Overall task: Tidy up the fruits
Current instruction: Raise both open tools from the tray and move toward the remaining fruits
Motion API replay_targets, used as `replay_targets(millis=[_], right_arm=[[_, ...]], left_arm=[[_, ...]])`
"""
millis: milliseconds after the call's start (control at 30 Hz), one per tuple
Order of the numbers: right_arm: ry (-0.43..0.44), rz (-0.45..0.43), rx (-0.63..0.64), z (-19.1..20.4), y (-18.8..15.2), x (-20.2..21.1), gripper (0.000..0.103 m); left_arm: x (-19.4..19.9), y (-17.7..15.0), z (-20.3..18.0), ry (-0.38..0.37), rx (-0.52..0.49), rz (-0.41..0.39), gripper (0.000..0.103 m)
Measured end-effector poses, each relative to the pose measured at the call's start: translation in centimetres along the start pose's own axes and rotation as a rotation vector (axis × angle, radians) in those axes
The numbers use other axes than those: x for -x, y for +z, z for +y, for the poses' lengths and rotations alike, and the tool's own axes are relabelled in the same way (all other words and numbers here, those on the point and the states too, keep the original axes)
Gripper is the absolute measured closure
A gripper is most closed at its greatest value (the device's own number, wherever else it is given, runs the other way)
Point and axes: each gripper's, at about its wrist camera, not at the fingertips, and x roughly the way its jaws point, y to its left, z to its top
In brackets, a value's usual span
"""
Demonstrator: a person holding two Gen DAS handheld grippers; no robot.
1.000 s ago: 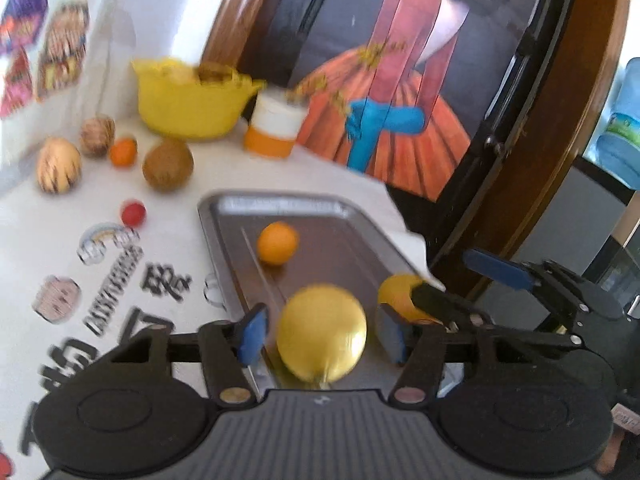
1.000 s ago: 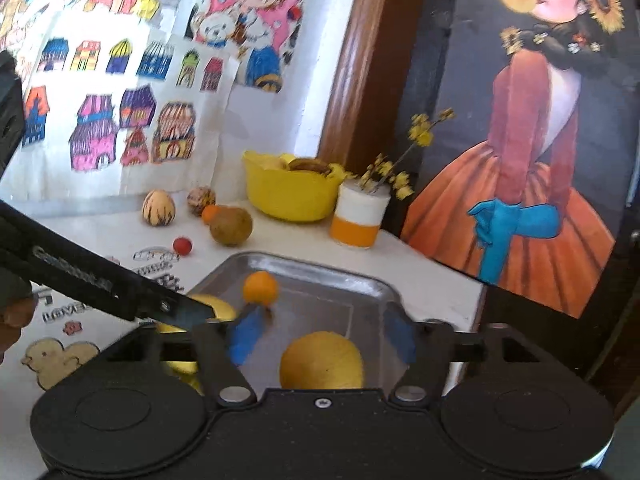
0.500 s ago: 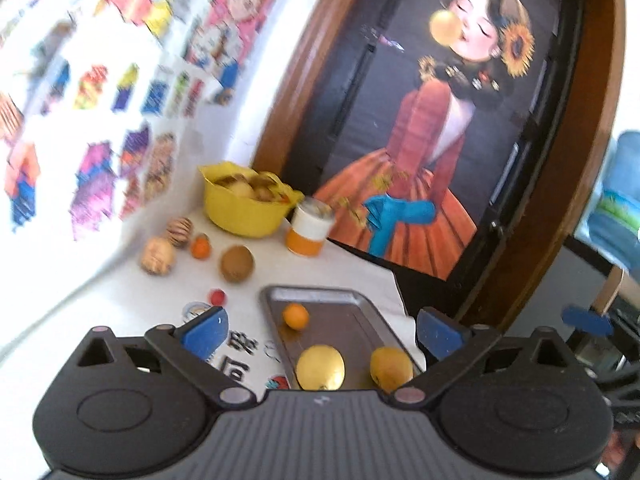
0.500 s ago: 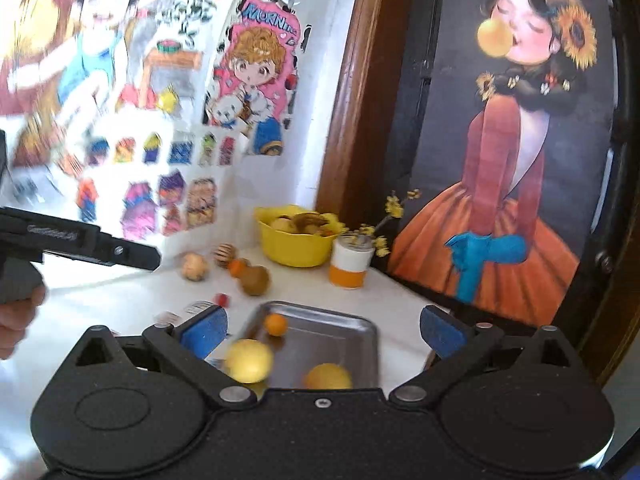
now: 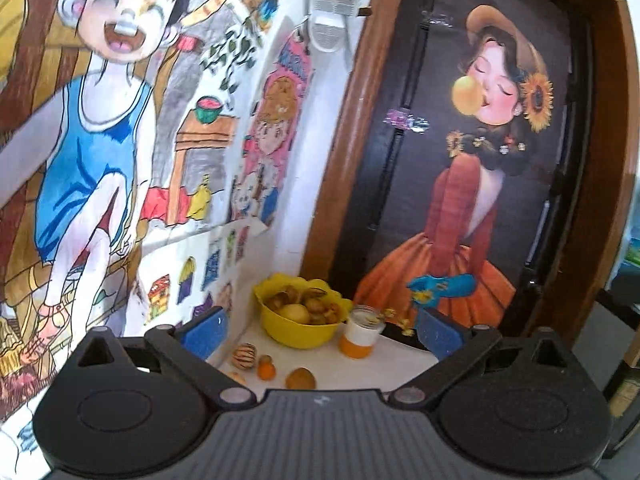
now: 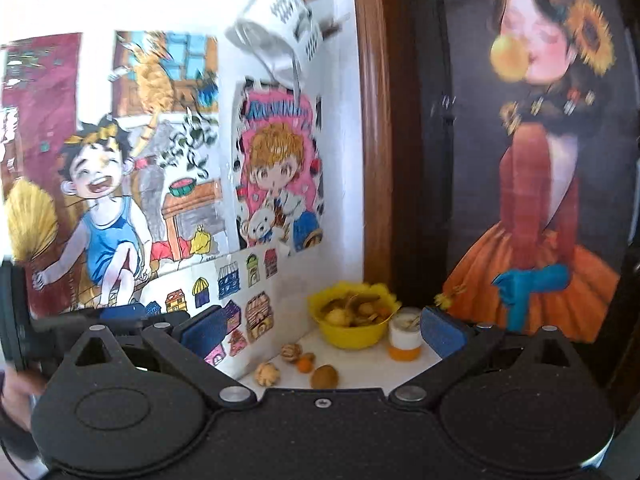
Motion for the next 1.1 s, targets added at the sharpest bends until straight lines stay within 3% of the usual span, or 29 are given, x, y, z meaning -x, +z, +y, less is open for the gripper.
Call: replay_targets(millis=[167,433,667,933,1100], right_arm=[[0.010,0.138,0.000,-0.6,-0.4,-8.8,0.001],[0.109,0.220,0.012,-1.8,-7.1,-22.1,0.001],[0.155,0.318,-0.042,-4.0,-12.0,-32.9,0.001],[0.187,0.410,-0.089,-6.0,-15.8,-40.9,0.001],[0.220,0.460,-0.081,-6.1,-17.0,-43.4,0.001]], left_arm=[[-4.5,-3.2,1.6,0.046,-0.048,0.035,0.001],[-13.3,-10.9,3.9,0.033,-0.122,0.168,0.001],[-19.9,-16.3,3.8,-0.090,-0.214,0.227,0.001],[-25.4,-19.2,3.9,-0.091,-0.206,0.324,0.001],[-26.7,-19.6,5.2,-0.123,-0.127,0.367,0.001]])
